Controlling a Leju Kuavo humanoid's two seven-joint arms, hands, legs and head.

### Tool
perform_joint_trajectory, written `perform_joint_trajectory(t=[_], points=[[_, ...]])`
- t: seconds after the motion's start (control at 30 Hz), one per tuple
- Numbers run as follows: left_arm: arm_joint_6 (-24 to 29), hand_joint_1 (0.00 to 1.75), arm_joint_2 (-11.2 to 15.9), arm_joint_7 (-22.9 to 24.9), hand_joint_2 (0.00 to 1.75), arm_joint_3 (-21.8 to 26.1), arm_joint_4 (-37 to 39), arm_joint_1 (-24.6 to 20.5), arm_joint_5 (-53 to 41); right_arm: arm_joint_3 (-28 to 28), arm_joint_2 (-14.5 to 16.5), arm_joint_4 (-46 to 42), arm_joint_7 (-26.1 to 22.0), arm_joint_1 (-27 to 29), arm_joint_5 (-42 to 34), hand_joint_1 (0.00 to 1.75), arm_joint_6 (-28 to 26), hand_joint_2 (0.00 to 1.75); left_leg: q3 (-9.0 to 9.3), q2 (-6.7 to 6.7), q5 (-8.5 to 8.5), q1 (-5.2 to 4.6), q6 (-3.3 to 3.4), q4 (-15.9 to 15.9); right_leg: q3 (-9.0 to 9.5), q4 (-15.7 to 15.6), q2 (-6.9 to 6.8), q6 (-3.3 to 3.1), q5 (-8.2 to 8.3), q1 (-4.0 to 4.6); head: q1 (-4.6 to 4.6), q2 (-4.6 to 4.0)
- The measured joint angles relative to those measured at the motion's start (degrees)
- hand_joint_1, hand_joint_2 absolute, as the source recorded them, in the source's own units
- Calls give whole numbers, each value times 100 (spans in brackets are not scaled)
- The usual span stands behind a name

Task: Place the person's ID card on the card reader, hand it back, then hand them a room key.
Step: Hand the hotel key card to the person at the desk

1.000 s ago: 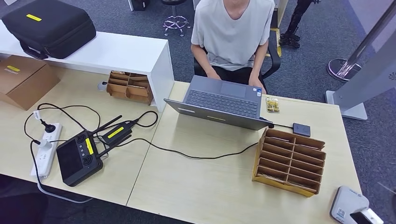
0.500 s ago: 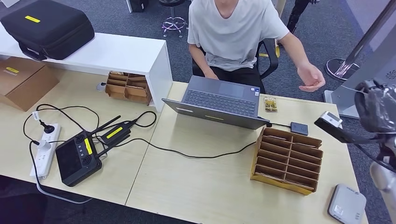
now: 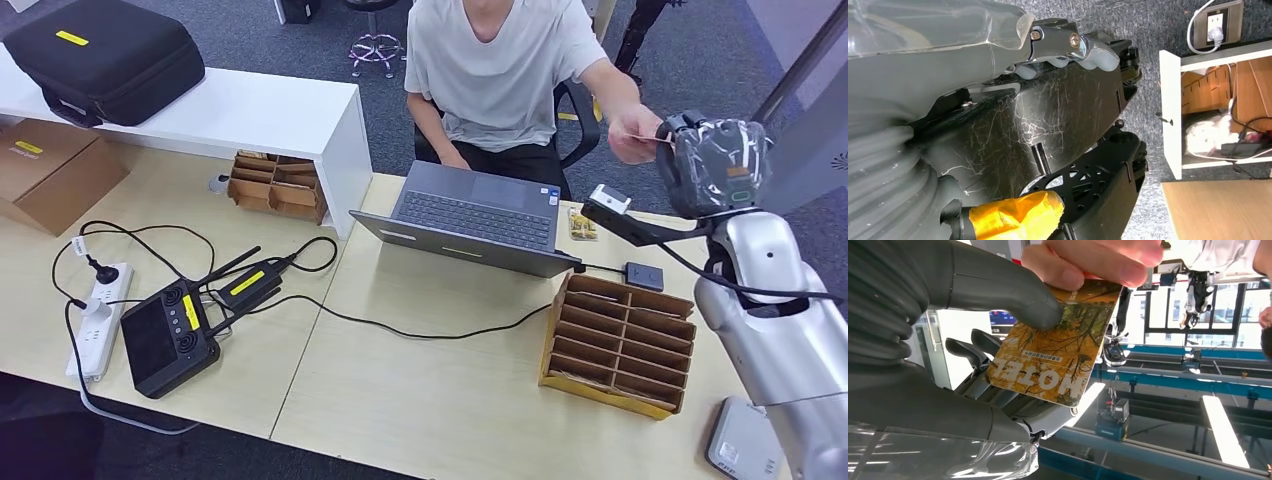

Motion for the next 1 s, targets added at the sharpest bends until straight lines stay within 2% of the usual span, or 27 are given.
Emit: perform_joint_trajectory(t=[0.07,0.2,0.33,0.47,0.67,0.83,1.0], points=[[-162,0,4,9,175,0,31,0,-30,67,126,130,31,-80,39,175,15,175,-1,2,0,-1,0,0,-2,1,3,0,0,0,0,0],[-574,0,3,46,175,-2,194,2,-153,305,607,735,197,-399,215,175,76,175,8,7,3,-1,-4,-1,-7,5,16,-3,2,-1,-2,0],[-734,0,-22,52,175,-2,336,-2,-217,470,1029,1230,268,-556,216,0,85,175,5,-23,9,-1,-9,-2,-8,11,-10,-7,-1,-2,-1,0],[-882,0,-32,50,175,-2,432,-16,-194,590,1218,1402,238,-614,150,0,86,175,4,-31,8,-2,-10,-3,-7,12,-19,-15,-10,-2,-1,0],[-865,0,-36,37,175,-2,447,-21,-108,626,1237,1442,213,-620,-167,0,16,175,1,-45,7,-6,-10,-3,-4,8,-36,-16,-14,-7,0,0],[-783,0,-39,36,175,-2,440,-21,21,527,1124,1336,65,-528,-578,0,-132,175,4,-43,8,-10,-7,0,-2,7,-35,-15,-11,-11,1,0],[-604,0,-47,-1,175,-2,385,-19,132,320,867,1000,-104,-236,-913,0,-347,175,4,-42,8,-8,-8,1,-3,7,-36,-15,-11,-8,-1,0]])
